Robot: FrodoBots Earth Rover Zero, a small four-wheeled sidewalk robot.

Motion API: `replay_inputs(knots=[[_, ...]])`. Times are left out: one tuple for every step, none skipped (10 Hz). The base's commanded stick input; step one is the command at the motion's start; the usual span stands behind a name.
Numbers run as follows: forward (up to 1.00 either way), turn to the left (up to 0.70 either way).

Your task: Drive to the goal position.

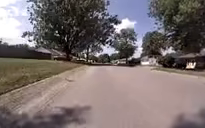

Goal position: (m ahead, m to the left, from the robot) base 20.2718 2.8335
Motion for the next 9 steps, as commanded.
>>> replay_inputs(knots=[[1.00,0.00],[1.00,0.00],[1.00,0.00],[1.00,0.00],[1.00,0.00],[1.00,0.40],[1.00,0.36],[1.00,0.16],[1.00,0.04]])
